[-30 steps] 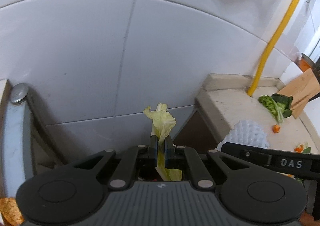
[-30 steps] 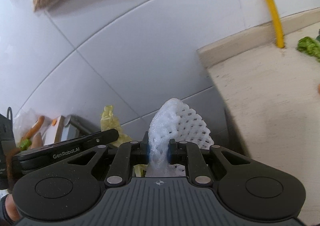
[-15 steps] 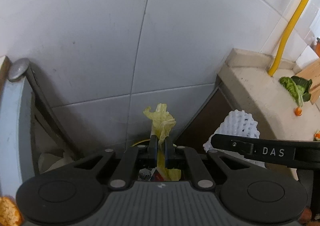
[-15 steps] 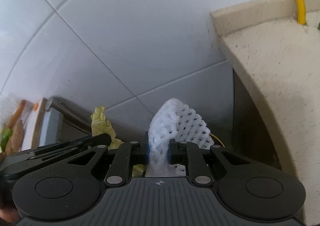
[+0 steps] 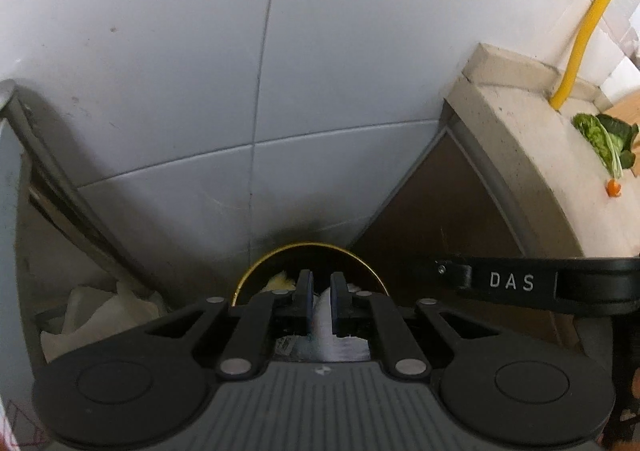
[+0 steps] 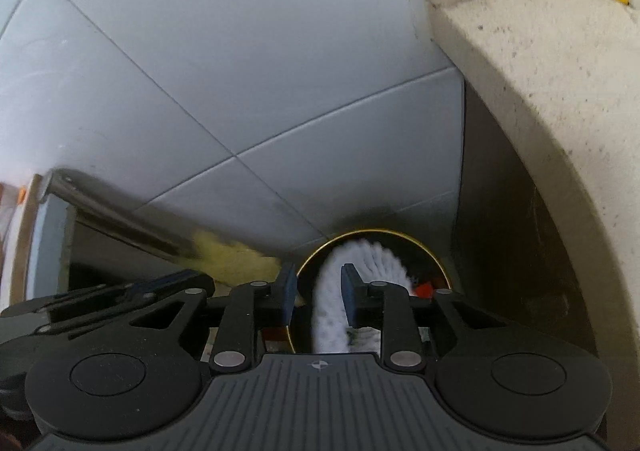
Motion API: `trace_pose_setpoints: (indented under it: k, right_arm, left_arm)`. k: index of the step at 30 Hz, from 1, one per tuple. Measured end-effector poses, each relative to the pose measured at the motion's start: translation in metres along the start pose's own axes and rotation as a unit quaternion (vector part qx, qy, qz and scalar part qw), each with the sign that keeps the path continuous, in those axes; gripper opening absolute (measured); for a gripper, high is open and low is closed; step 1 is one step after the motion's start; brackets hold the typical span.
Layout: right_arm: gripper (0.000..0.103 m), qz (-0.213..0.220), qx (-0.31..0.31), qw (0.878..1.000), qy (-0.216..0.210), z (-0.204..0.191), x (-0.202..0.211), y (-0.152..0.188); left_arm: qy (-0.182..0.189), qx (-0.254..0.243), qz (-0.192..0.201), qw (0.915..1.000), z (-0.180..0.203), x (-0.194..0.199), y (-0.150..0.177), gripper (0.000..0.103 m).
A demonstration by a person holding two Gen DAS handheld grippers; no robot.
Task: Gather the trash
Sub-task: 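Open the left and right tools over the bin to drop leaf and net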
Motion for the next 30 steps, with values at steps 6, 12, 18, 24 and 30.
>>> trace_pose_setpoints:
  k: [6,12,18,24,30]
  right_arm:
    - [0.039,-0.001,-0.014,1.000,0.006,0.001,-0.003,-0.001]
    - [0.041,0.007,-0.031,0.999,0.010,0.010,0.007,0.005]
    - [0.061,0.005,-0.030,0.999,0.022,0.017,0.017,0.013]
    - [0.066,0.008,-0.033,0.999,0.035,0.015,0.017,0.023]
    - [0.069,0.014,-0.036,0.998,0.043,0.013,0.023,0.030]
  left_arm:
    - [0.013,0.009,-0.004,0.9999,-0.006,0.002,0.000,0.005]
    - [0.013,0.008,-0.007,0.9999,-0.004,0.001,0.000,0.009]
    - [0.007,-0.003,-0.008,0.9999,-0.001,0.000,0.000,0.018]
    - [0.005,-0.003,-0.004,1.0000,-0.001,0.001,0.000,0.020]
    - [0.016,-0.008,0.002,0.9998,-0.001,0.004,0.000,0.020]
Point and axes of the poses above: each gripper's, at about its wrist camera, not at the fingertips, and x roughly against the way its jaws point, z to its right, y to its underside, the point moved 3 cm from there along -x, roughly the way its jaws point, and after that the axes turned 7 degrees about -y, right-handed, at the moved point
